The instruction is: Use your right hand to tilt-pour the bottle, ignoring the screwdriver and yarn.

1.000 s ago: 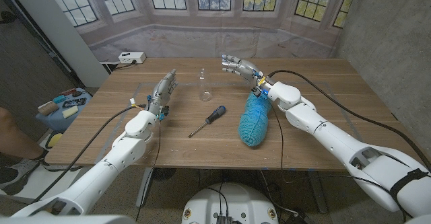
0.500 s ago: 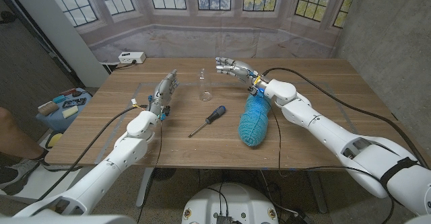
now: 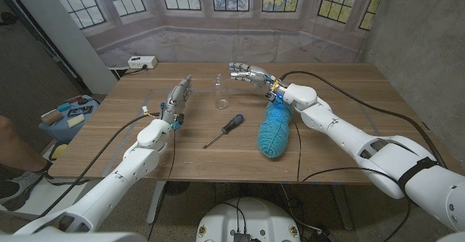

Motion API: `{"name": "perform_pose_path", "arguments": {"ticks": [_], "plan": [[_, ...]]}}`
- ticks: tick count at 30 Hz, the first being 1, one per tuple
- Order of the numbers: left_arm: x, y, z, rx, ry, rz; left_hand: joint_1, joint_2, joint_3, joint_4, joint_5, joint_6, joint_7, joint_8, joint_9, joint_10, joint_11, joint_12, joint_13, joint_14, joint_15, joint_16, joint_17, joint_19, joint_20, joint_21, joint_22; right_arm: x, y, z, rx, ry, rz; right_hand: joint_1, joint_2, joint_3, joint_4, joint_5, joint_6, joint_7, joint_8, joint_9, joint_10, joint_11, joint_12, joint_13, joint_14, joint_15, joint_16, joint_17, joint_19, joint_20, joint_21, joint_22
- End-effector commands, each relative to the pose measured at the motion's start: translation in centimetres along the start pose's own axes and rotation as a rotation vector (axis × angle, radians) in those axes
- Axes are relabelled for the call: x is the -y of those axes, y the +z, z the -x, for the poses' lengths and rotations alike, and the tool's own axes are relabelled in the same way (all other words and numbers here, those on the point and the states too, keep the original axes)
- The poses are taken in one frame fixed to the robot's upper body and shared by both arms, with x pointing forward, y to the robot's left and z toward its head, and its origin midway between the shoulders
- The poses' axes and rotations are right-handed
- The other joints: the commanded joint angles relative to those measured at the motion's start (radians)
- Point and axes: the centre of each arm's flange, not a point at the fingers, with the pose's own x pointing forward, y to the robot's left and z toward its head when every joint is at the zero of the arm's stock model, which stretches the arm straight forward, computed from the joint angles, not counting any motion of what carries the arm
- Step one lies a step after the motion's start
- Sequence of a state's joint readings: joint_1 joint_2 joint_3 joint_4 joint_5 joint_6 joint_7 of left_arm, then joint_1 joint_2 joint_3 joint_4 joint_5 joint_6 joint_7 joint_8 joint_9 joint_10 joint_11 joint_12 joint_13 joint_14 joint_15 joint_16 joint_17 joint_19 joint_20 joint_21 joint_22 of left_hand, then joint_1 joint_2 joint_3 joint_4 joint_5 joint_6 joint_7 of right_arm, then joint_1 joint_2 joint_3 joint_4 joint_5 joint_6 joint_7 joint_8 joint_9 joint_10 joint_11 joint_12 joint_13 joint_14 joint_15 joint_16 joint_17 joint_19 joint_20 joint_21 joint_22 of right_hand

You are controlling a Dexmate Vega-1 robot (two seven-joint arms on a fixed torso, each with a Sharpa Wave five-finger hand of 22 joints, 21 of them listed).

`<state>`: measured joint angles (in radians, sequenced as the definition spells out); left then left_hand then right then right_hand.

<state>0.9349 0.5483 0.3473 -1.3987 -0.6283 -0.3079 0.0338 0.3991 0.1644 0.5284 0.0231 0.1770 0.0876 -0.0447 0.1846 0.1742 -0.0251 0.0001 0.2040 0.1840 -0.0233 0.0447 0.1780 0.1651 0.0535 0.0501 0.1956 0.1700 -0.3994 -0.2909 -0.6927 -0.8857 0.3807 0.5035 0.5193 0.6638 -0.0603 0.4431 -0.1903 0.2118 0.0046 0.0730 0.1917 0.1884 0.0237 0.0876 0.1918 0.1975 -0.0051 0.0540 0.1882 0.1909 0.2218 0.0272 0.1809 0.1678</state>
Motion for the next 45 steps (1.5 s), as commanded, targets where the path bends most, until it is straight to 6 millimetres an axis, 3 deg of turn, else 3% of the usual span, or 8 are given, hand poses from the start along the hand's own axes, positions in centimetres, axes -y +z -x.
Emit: {"name": "perform_pose_path", "arguments": {"ticks": [1, 28, 45], "plan": [[-0.1, 0.2, 0.2, -0.004, 0.003, -0.007, 0.009, 0.002, 0.003, -0.004, -0.002, 0.007, -0.001, 0.004, 0.004, 0.009, -0.001, 0.001, 0.001, 0.007, 0.001, 0.000, 0.003, 0.005, -0.003, 0.000, 0.005, 0.1, -0.4, -1.1, -0.001, 0.035, 0.007, 0.019, -0.005, 0.009, 0.003, 0.003, -0.005, 0.003, 0.000, 0.002, -0.014, 0.002, -0.005, 0.004, -0.006, 0.004, -0.001, 0.002, -0.004, -0.002, 0.001, 0.001], [-0.7, 0.1, 1.7, -0.001, 0.030, -0.002, 0.012, 0.001, 0.009, -0.014, -0.002, 0.010, -0.001, 0.003, 0.005, 0.012, 0.001, 0.001, 0.001, 0.012, 0.001, 0.000, 0.002, 0.002, -0.002, -0.001, 0.005, -2.0, -0.7, -3.8, -0.044, 0.141, 0.033, 0.060, -0.023, 0.016, 0.007, 0.002, -0.031, -0.001, -0.004, 0.002, -0.040, -0.005, -0.006, 0.005, -0.023, 0.002, -0.001, 0.002, -0.018, -0.007, 0.001, 0.001], [-1.2, 0.2, 1.4, -0.005, 0.026, -0.008, 0.012, 0.001, 0.015, -0.021, -0.002, 0.037, 0.009, 0.010, 0.006, 0.018, 0.002, 0.002, 0.002, 0.025, 0.001, 0.002, 0.003, 0.002, -0.003, -0.001, 0.005, -1.9, -1.0, -5.5, -0.113, 0.132, 0.022, 0.079, -0.032, 0.018, 0.010, 0.001, -0.039, -0.005, -0.003, 0.002, -0.048, -0.009, -0.003, 0.005, -0.031, -0.005, 0.000, 0.002, -0.026, -0.009, 0.001, 0.001]]}}
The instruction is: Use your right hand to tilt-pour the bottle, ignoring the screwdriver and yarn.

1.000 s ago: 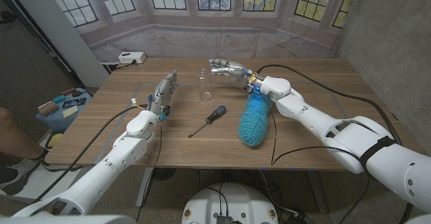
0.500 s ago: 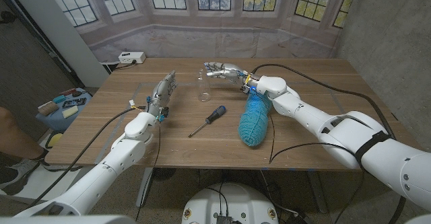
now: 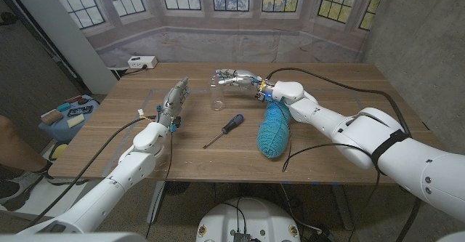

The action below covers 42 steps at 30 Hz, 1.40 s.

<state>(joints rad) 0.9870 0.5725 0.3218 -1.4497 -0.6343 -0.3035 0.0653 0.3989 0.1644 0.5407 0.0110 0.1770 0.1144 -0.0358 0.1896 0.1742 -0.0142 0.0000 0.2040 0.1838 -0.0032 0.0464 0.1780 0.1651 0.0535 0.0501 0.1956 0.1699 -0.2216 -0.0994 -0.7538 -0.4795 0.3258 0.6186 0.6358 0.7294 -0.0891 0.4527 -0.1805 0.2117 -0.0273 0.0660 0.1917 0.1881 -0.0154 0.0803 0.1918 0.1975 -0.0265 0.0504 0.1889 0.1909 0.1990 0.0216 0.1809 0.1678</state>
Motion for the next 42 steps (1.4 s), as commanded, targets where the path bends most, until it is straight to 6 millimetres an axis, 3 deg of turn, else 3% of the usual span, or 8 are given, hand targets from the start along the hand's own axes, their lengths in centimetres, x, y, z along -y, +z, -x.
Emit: {"name": "perform_pose_path", "arguments": {"ticks": [1, 42], "plan": [[-0.5, 0.1, -0.2, 0.000, -0.004, -0.006, 0.012, 0.001, 0.003, -0.009, -0.002, 0.013, 0.001, 0.005, 0.006, 0.008, 0.002, 0.002, 0.002, 0.005, -0.002, 0.002, 0.003, 0.002, -0.003, -0.001, 0.005, 0.1, -0.1, -1.3, -0.055, 0.000, -0.007, 0.014, -0.003, 0.009, 0.001, 0.001, -0.007, 0.001, -0.003, 0.002, -0.009, -0.002, -0.003, 0.005, -0.009, -0.002, -0.001, 0.002, -0.004, -0.003, 0.001, 0.001], [0.4, 0.1, 0.5, -0.003, -0.015, 0.000, 0.017, 0.002, 0.014, -0.025, 0.001, 0.031, -0.003, 0.004, 0.007, 0.019, -0.001, 0.003, 0.002, 0.017, -0.003, 0.001, 0.002, 0.002, -0.002, -0.001, 0.005, 0.6, 2.7, -3.5, -0.041, 0.036, 0.055, 0.034, -0.018, 0.007, 0.008, -0.001, -0.013, -0.004, 0.000, 0.002, -0.023, -0.006, 0.000, 0.005, -0.022, -0.003, 0.001, 0.001, -0.012, -0.008, 0.004, 0.002]]}}
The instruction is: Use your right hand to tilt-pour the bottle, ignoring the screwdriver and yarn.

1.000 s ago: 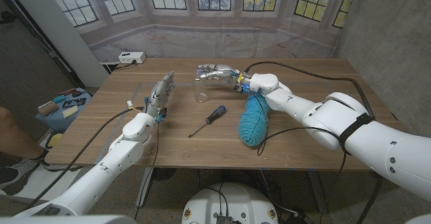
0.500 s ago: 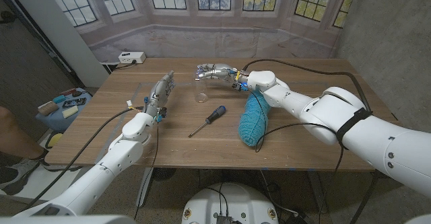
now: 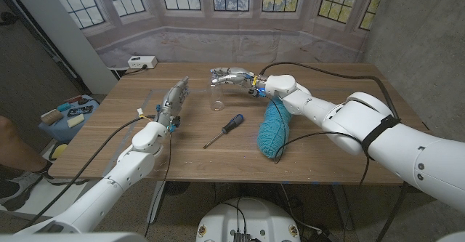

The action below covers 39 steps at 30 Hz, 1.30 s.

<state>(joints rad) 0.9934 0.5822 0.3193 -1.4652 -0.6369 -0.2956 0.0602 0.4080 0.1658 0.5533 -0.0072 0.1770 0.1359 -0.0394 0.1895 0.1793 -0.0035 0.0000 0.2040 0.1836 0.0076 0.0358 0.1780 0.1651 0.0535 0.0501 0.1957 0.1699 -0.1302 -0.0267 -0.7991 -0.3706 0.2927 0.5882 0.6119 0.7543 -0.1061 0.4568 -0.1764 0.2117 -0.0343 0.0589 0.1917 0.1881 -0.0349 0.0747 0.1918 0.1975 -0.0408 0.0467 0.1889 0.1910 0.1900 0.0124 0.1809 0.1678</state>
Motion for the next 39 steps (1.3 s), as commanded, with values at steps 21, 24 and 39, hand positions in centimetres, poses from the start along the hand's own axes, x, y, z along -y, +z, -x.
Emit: {"name": "perform_pose_path", "arguments": {"ticks": [21, 24, 39], "plan": [[-0.1, -0.1, 0.7, -0.009, -0.008, -0.005, 0.010, 0.001, 0.006, -0.014, 0.001, 0.015, 0.002, 0.003, 0.003, 0.009, -0.004, 0.002, 0.002, 0.007, 0.008, 0.000, 0.002, 0.001, -0.003, -0.001, 0.005, 0.5, -0.4, -2.2, -0.144, -0.065, 0.000, 0.015, -0.004, 0.002, 0.007, -0.002, -0.006, 0.001, 0.001, 0.002, -0.008, -0.001, 0.001, 0.006, -0.006, -0.003, 0.003, 0.001, -0.003, 0.001, 0.005, 0.002], [-0.2, 0.1, 0.7, -0.010, -0.006, -0.012, 0.011, 0.000, 0.006, -0.015, 0.001, 0.016, 0.003, 0.003, 0.003, 0.010, -0.003, 0.002, 0.002, 0.007, 0.008, -0.001, 0.002, 0.000, -0.002, -0.001, 0.005, 0.5, -0.7, -2.2, -0.160, -0.071, 0.001, 0.016, -0.005, 0.002, 0.007, -0.002, -0.006, 0.000, 0.001, 0.002, -0.009, -0.002, 0.001, 0.006, -0.007, -0.003, 0.003, 0.001, -0.003, 0.002, 0.006, 0.002], [-0.2, 0.5, 0.2, -0.011, -0.017, -0.022, 0.012, 0.000, 0.009, -0.020, 0.002, 0.019, 0.000, 0.002, 0.003, 0.012, -0.001, 0.002, 0.002, 0.007, 0.008, -0.001, 0.001, -0.001, -0.001, -0.001, 0.005, 0.6, -0.9, -1.1, -0.116, -0.050, -0.003, 0.021, -0.006, 0.001, 0.009, -0.002, -0.009, -0.001, 0.000, 0.002, -0.015, -0.001, 0.001, 0.006, -0.011, -0.003, 0.003, 0.001, -0.006, 0.002, 0.006, 0.002]]}}
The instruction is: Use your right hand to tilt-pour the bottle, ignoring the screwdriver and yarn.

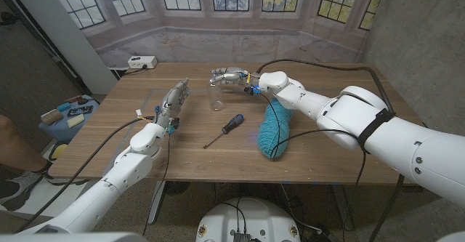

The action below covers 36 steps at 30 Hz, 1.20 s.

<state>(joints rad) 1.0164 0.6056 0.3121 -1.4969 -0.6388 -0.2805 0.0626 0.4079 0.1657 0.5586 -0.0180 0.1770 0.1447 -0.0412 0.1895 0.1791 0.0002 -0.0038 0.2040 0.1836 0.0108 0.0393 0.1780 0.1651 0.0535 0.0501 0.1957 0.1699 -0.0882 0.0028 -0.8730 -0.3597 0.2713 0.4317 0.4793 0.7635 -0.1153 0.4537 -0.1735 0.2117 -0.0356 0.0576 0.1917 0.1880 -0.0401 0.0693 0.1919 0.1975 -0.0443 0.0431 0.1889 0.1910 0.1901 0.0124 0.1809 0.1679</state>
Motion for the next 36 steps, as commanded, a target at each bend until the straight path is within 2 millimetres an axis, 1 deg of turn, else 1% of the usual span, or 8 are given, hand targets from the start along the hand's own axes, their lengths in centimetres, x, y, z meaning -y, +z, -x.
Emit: {"name": "perform_pose_path", "arguments": {"ticks": [1, 8, 16, 36], "plan": [[0.0, 0.4, -0.5, 0.002, -0.009, -0.010, 0.012, 0.000, 0.003, -0.010, 0.002, 0.011, 0.002, 0.002, 0.003, 0.009, 0.003, 0.002, 0.002, 0.004, 0.005, -0.001, 0.001, -0.001, -0.001, -0.001, 0.005, 0.1, -0.3, 0.9, 0.033, 0.017, 0.003, 0.012, 0.003, 0.004, 0.006, -0.002, -0.008, 0.000, 0.000, 0.002, -0.010, 0.004, 0.001, 0.006, -0.008, 0.000, 0.003, 0.001, -0.006, 0.002, 0.006, 0.002], [0.0, 0.5, -0.4, 0.002, -0.011, -0.016, 0.012, 0.000, 0.004, -0.011, 0.002, 0.011, 0.000, 0.001, 0.003, 0.009, 0.002, 0.002, 0.002, 0.004, 0.004, -0.002, 0.001, -0.001, -0.001, -0.001, 0.005, -0.4, -0.3, 1.7, 0.092, 0.049, 0.009, 0.012, 0.001, 0.003, 0.007, -0.003, -0.012, -0.001, -0.001, 0.002, -0.014, 0.005, 0.001, 0.006, -0.010, 0.002, 0.003, 0.001, -0.006, 0.001, 0.006, 0.002], [0.2, 0.6, -0.2, 0.003, -0.015, -0.017, 0.012, 0.000, 0.005, -0.013, 0.002, 0.012, 0.000, 0.001, 0.004, 0.009, 0.002, 0.002, 0.003, 0.005, 0.004, -0.002, 0.001, -0.001, -0.001, -0.001, 0.005, -0.9, -0.1, 2.0, 0.132, 0.068, 0.013, 0.010, 0.000, 0.001, 0.010, -0.003, -0.014, -0.001, -0.001, 0.002, -0.016, 0.005, 0.001, 0.006, -0.012, 0.002, 0.003, 0.001, -0.008, 0.003, 0.006, 0.002], [0.5, 0.7, 0.3, -0.007, -0.016, -0.028, 0.010, 0.000, 0.008, -0.017, 0.001, 0.028, 0.002, 0.005, 0.004, 0.010, 0.003, 0.001, 0.003, 0.006, 0.006, -0.001, 0.002, -0.002, -0.002, -0.001, 0.005, -1.8, -1.1, 1.5, 0.095, 0.041, -0.019, 0.010, -0.001, -0.002, 0.012, -0.004, -0.019, -0.003, -0.001, 0.002, -0.021, 0.004, 0.002, 0.006, -0.015, 0.002, 0.003, 0.001, -0.012, 0.003, 0.006, 0.002]]}}
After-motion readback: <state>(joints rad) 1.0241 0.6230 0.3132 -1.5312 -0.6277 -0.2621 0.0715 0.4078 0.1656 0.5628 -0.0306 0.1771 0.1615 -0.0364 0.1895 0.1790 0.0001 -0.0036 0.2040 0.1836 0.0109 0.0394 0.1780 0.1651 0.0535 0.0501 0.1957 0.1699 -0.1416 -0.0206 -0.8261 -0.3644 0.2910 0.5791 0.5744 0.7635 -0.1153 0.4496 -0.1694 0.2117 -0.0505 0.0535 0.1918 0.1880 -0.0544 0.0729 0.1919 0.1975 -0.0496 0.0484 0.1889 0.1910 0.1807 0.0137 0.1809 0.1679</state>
